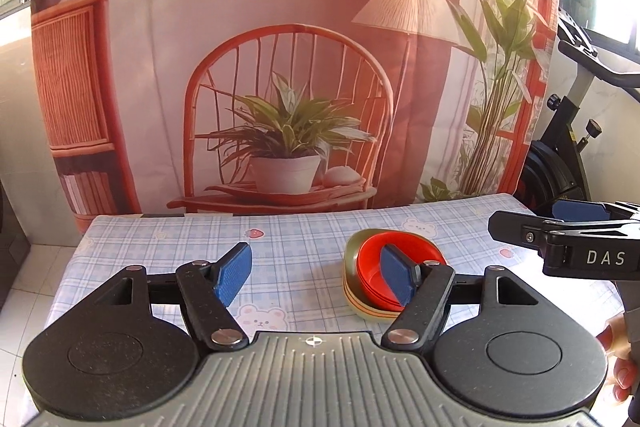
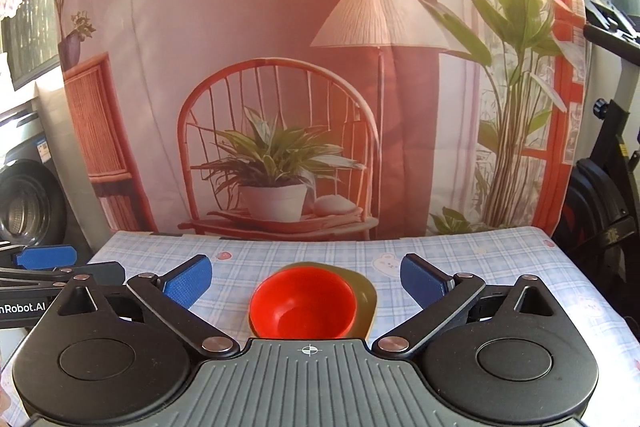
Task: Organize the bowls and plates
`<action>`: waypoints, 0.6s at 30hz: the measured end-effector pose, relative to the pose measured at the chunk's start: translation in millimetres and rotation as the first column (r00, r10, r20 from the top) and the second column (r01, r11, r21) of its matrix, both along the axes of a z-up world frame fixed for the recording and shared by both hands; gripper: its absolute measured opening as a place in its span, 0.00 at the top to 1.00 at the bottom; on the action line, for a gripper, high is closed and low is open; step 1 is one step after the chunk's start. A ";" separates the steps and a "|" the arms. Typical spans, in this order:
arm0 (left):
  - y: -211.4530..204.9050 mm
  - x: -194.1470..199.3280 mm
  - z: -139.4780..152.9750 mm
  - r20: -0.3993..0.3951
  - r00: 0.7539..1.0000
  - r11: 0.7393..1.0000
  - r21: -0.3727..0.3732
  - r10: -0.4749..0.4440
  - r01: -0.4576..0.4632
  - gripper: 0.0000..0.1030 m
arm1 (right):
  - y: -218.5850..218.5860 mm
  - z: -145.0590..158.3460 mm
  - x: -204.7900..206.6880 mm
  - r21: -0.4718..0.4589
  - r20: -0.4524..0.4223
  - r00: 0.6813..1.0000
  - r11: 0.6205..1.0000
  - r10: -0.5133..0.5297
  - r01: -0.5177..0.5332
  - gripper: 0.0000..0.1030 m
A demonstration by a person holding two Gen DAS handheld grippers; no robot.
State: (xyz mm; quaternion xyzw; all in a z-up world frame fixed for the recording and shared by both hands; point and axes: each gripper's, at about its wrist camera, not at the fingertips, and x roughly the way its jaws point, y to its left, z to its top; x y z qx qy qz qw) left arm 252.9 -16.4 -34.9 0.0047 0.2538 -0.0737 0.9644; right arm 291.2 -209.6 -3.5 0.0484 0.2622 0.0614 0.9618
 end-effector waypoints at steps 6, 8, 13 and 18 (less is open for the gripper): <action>1.1 -38.9 25.2 0.067 0.996 0.997 0.046 0.061 -0.064 0.28 | 4.3 28.5 -37.3 0.012 0.056 0.998 1.000 -0.002 0.002 0.01; 1.9 -51.9 35.1 0.091 0.993 0.995 0.052 0.076 -0.080 0.28 | 6.6 39.5 -53.0 0.018 0.075 0.997 1.000 -0.002 0.001 0.00; 5.6 -86.9 60.2 0.142 0.985 0.994 0.034 0.102 -0.108 0.19 | 13.3 64.5 -89.9 0.013 0.119 0.993 1.000 -0.006 0.004 0.00; 6.8 -121.8 81.0 0.178 0.976 0.989 0.042 0.130 -0.139 0.19 | 14.2 86.7 -123.6 0.029 0.157 0.988 1.000 -0.012 0.008 0.00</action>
